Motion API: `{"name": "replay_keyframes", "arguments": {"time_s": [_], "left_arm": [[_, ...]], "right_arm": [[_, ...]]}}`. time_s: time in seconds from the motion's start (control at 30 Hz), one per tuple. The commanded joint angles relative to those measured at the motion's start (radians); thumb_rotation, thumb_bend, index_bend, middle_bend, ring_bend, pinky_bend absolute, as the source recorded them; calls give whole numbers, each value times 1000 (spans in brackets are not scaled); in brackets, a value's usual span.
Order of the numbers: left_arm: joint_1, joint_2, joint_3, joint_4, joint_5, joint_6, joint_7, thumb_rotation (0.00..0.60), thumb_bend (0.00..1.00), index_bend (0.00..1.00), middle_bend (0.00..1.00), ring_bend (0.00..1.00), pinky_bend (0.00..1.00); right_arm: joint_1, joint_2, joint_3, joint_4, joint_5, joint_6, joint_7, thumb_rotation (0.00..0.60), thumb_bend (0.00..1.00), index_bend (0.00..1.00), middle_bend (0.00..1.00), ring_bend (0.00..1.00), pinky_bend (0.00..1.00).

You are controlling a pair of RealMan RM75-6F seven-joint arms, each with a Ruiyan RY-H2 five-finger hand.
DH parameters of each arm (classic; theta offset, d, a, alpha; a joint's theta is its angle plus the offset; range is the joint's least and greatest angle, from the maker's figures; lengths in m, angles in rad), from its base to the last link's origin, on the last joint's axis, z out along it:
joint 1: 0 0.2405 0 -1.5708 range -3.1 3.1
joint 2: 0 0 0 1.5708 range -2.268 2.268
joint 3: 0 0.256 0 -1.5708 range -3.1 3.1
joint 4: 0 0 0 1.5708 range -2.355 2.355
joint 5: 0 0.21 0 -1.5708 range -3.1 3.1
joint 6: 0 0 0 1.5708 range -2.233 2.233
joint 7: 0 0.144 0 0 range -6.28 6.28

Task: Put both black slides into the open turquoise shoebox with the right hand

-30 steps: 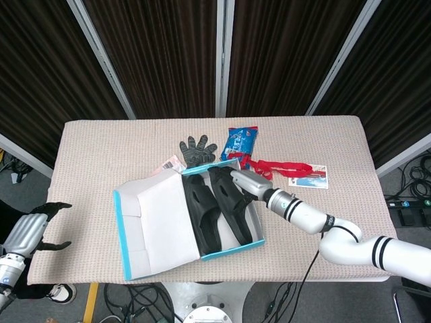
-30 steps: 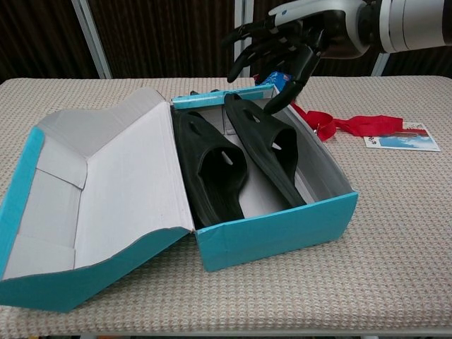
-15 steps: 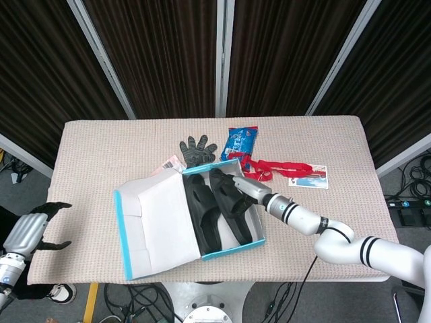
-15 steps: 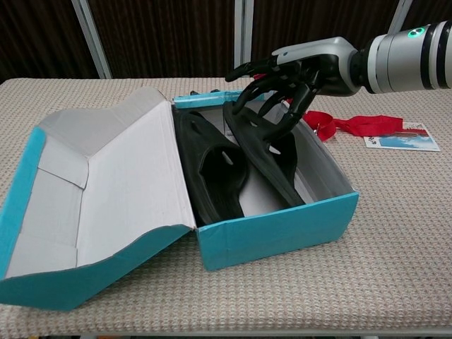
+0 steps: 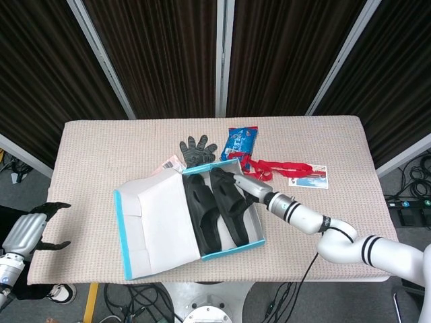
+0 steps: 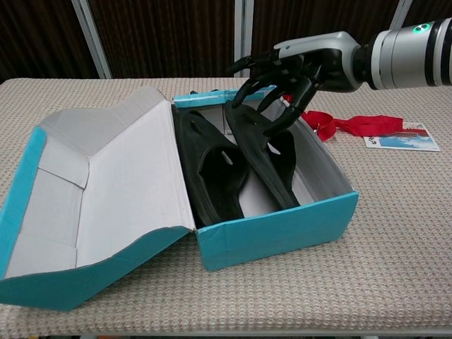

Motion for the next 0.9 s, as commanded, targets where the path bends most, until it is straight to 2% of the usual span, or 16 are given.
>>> {"name": "replay_keyframes", "arguments": {"time_s": [0.03,0.13,0.2,0.33,0.4,0.47,0.57,0.73,0.83,0.9], "left_arm": [[0,-2,0,1,-1,-1,2,600,84,204,214,149,215],[-1,-3,-3,0,-3,1,5,600,84,204,214,149,215],[0,-4,-6,-2,-3,6,6,600,84,204,214,149,215],[-3,-2,-13,-10,-1,16,11,600,84,204,214,149,215],[-8,1,-20,-19,4,22,17,600,84,204,214,149,215],[-12,2,-25,-27,7,26,26,600,84,204,214,149,214],[-20,7,-31,-38,11,27,45,600,84,204,214,149,215],[-22,1,-39,-43,11,40,80,600,84,204,214,149,215],[-21,-10,-41,-37,10,50,102,600,84,204,214,149,214],[-18,-20,-44,-29,9,60,116,600,84,204,214,149,214]], "right_arm": [[-22,49,-1,-48,-46,84,26,600,0,27,243,52,188],[-53,94,-10,-79,-77,171,-30,600,0,31,253,53,188],[-91,127,-15,-96,-83,240,-153,600,0,41,253,52,188],[-207,176,-18,-157,-32,400,-545,600,1,60,236,28,188],[-297,188,-29,-228,28,512,-777,600,13,61,216,3,185],[-382,205,-63,-300,63,610,-969,600,18,61,191,0,165],[-484,222,-124,-348,82,715,-1174,600,13,61,154,0,92],[-600,195,-200,-325,119,796,-1306,600,12,40,101,0,6],[-649,154,-224,-268,124,827,-1308,600,13,19,76,0,0],[-676,121,-232,-217,115,845,-1266,600,15,17,72,0,0]]}}
